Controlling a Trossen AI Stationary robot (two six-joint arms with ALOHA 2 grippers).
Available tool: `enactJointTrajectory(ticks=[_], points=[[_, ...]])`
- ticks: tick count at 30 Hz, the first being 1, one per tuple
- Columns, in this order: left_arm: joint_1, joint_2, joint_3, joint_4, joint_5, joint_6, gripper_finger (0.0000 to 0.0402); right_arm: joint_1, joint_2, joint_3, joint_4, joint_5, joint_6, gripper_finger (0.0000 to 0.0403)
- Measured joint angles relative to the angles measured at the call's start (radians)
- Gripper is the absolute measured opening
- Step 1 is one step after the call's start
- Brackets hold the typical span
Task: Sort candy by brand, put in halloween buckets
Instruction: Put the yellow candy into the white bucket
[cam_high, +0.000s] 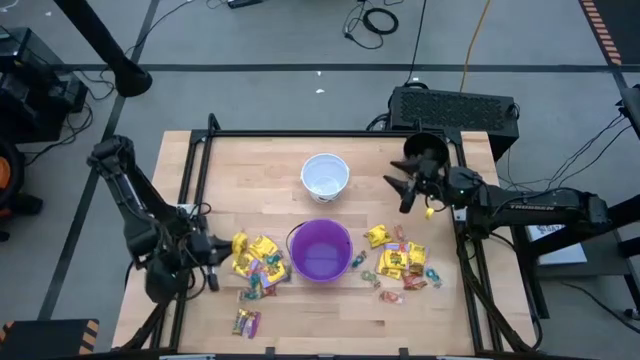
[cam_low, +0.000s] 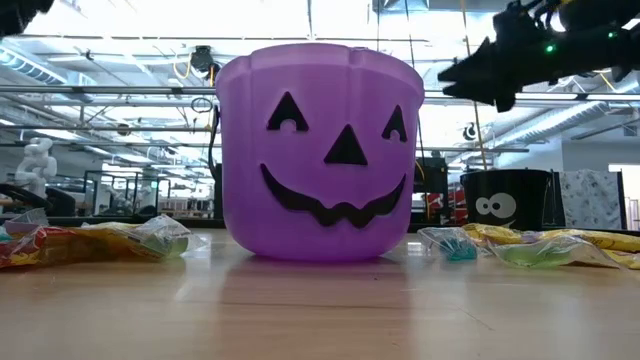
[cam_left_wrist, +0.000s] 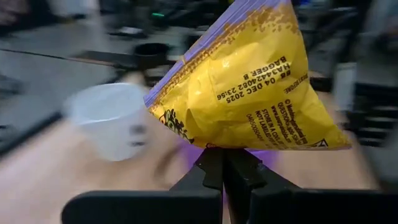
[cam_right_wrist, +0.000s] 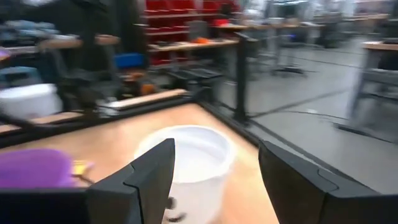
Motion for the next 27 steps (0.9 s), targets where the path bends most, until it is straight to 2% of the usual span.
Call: enactJointTrajectory(ticks=[5,8,11,17,20,22,27], points=[[0.072,-0.005,0.0,0.476,0.261,0.48,0.0001,0.0,0.0,0.0,0.041,-0.121,-0.001,0.0224],[0.153,-0.001,0.0,0.652,0.451,0.718,0.0,0.0,0.0,0.0,0.082,-0.194,0.0,0.0224],[0.246,-0.001,0.0,0.73,0.604,0.871,0.0,0.001,0.0,0.0,0.109,-0.244,0.002,0.0224],[0.414,0.0,0.0,0.741,0.813,0.981,0.0,0.006,0.0,0.0,0.109,-0.262,0.001,0.0224],[0.475,0.0,0.0,0.775,0.829,0.959,0.0,0.006,0.0,0.0,0.103,-0.262,0.005,0.0224],[0.514,0.0,0.0,0.843,0.786,0.88,0.0,0.006,0.0,0.0,0.102,-0.259,0.017,0.0224],[0.604,-0.001,0.0,0.887,0.534,0.595,0.0,0.006,0.0,0.0,0.098,-0.258,0.031,0.0224]])
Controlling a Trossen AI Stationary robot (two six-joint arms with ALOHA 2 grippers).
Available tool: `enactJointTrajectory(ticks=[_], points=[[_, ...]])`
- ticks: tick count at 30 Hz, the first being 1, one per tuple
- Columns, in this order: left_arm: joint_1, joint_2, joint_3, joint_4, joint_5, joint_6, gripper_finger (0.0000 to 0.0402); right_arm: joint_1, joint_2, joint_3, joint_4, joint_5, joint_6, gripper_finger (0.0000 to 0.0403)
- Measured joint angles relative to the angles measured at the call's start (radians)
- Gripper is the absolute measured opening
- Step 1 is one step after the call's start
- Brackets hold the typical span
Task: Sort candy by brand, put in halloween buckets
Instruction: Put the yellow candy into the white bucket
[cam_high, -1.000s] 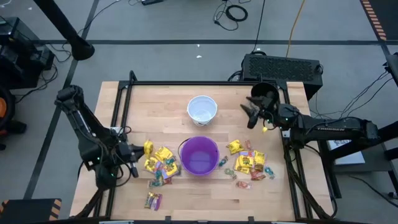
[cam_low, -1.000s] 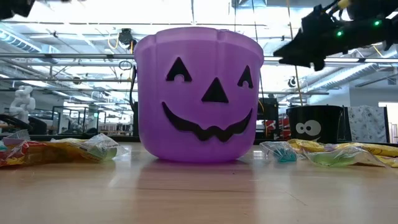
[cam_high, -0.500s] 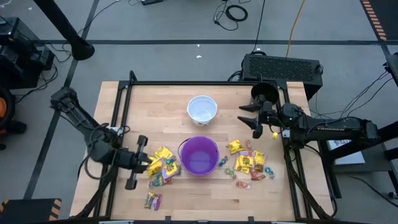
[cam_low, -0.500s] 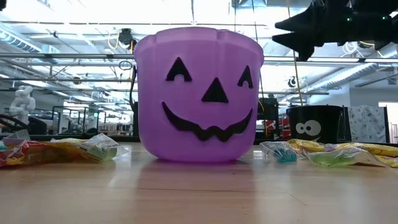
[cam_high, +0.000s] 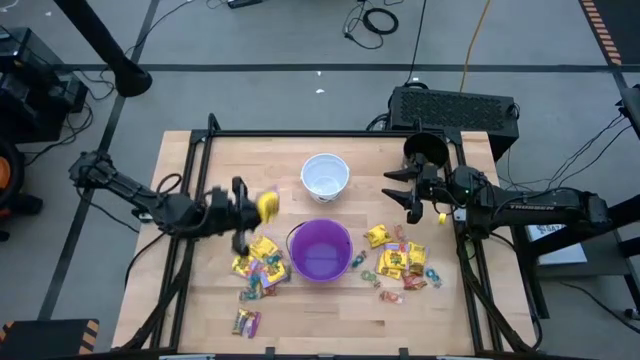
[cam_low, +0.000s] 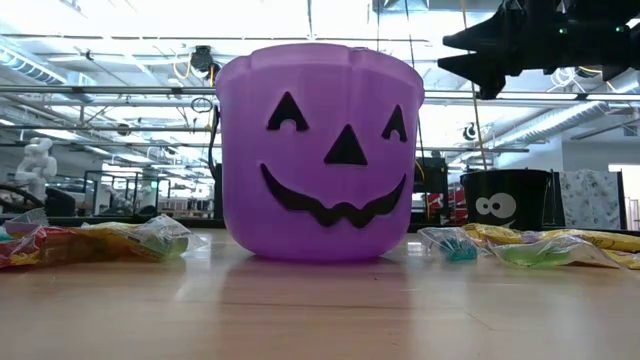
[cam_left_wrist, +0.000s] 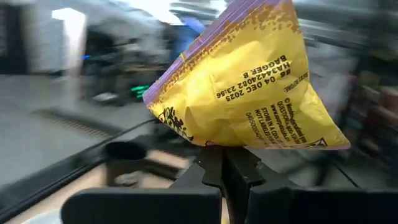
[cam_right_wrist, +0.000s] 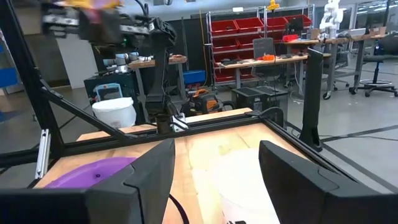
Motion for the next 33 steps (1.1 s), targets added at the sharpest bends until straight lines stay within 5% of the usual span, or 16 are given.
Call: enactJointTrajectory(ticks=[5,10,20,33], points=[[0.082,0.0,0.0,-0.055,-0.1,-0.105,0.0,0.0,0.0,0.0,-0.002,0.0,0.012,0.0224],[0.125,0.0,0.0,-0.054,-0.057,-0.132,0.0,0.0,0.0,0.0,-0.002,0.0,0.023,0.0224],[0.227,0.004,0.0,-0.059,0.016,0.178,0.0,0.0,0.0,0.0,-0.001,0.001,0.023,0.0224],[0.666,0.189,0.001,-0.085,0.708,-0.043,0.0,0.0,0.0,0.0,0.02,0.002,-0.003,0.0224]])
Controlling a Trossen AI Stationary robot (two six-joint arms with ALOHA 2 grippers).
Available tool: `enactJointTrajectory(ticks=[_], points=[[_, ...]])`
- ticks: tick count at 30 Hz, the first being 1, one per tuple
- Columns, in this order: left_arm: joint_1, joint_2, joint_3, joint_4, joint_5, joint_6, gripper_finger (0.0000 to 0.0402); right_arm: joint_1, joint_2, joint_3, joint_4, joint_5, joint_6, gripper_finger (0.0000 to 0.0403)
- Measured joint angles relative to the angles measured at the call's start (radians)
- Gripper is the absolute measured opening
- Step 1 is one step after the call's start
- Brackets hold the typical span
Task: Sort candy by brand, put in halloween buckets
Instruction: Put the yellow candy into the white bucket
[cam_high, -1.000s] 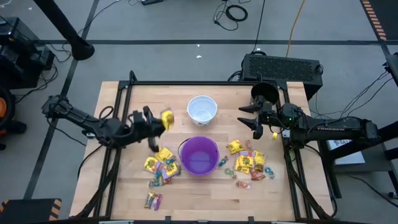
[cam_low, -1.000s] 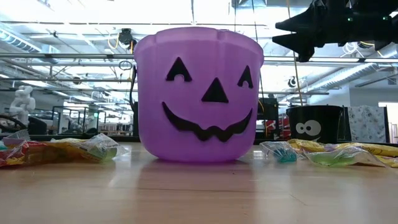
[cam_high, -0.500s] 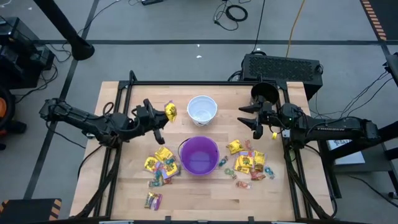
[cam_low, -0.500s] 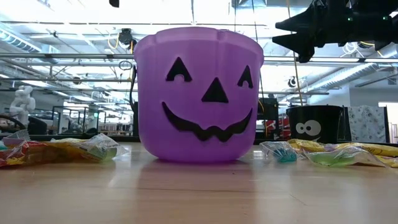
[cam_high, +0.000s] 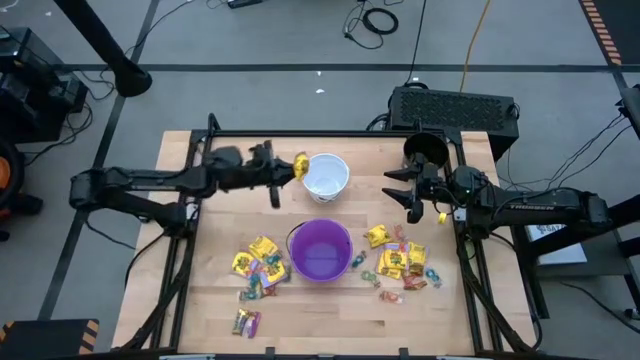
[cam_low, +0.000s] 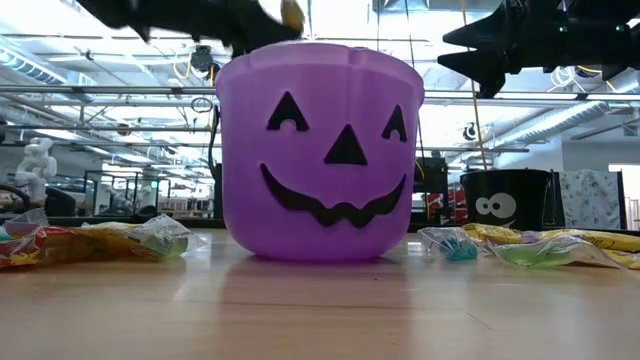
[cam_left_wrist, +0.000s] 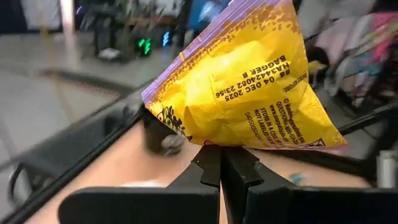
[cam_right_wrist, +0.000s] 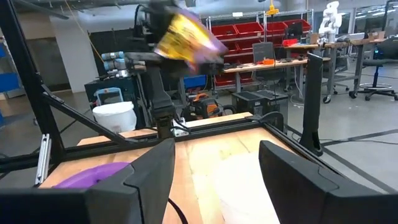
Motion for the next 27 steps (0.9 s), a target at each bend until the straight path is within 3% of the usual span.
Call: enactJointTrajectory(ticks=[9,17,23,27], points=[[0.094,0.236,0.012,0.004,0.007,0.024,0.0004,0.0,0.0,0.0,-0.039,0.051,-0.039,0.0224],[0.093,0.375,0.099,-0.072,0.006,0.034,0.0057,0.0,0.0,0.0,-0.073,0.104,-0.048,0.0224],[0.091,0.401,0.165,-0.205,-0.016,0.04,0.0114,0.0,0.0,0.0,-0.075,0.103,-0.042,0.0224],[0.089,0.323,0.2,-0.25,-0.016,0.043,0.0131,0.0,-0.001,0.0,-0.127,0.06,0.003,0.0224]])
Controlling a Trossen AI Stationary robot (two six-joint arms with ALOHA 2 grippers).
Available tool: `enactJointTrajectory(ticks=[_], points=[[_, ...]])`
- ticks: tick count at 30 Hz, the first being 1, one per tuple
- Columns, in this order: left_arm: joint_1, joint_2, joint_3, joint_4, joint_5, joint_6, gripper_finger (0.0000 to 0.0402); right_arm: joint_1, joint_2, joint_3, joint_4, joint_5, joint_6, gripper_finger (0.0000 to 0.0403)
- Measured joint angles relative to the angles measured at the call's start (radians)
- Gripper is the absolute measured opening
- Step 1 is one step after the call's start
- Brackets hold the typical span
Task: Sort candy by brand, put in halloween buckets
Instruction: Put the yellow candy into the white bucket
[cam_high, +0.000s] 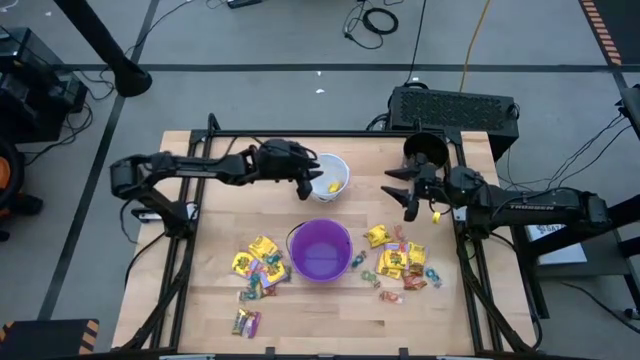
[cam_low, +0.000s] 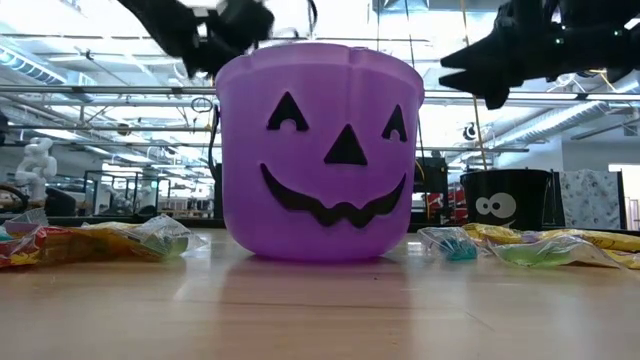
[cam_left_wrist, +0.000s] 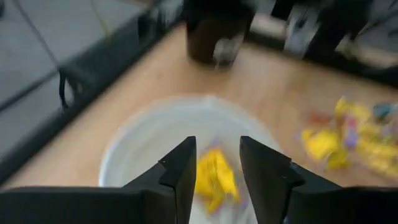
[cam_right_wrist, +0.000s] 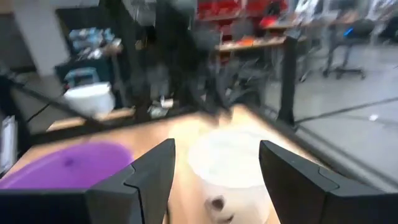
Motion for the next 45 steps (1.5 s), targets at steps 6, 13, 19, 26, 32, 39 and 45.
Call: enactJointTrajectory(ticks=[6,13,19,26,32,39,45], points=[[-0.056,-0.186,0.021,-0.088,0.0,0.025,0.0132,0.053,0.004,0.0,-0.245,-0.057,0.131,0.0224],[-0.222,-0.323,0.021,-0.306,-0.142,0.048,0.0132,0.218,0.025,0.0,-0.389,0.084,0.217,0.0224],[-0.362,-0.328,0.002,-0.465,-0.273,0.024,0.0132,0.374,0.09,0.0,-0.39,0.214,0.252,0.0224],[-0.423,-0.321,-0.039,-0.476,-0.388,-0.012,0.0132,0.418,0.233,0.0,-0.377,0.304,0.262,0.022],[-0.426,-0.321,-0.05,-0.487,-0.404,-0.036,0.0132,0.404,0.33,0.0,-0.355,0.296,0.232,0.019],[-0.426,-0.321,-0.05,-0.486,-0.405,-0.035,0.0132,0.404,0.442,0.0,-0.192,0.286,0.135,0.0154],[-0.425,-0.321,-0.05,-0.509,-0.405,-0.032,0.0132,0.405,0.553,0.0,-0.19,0.275,0.183,0.0151]])
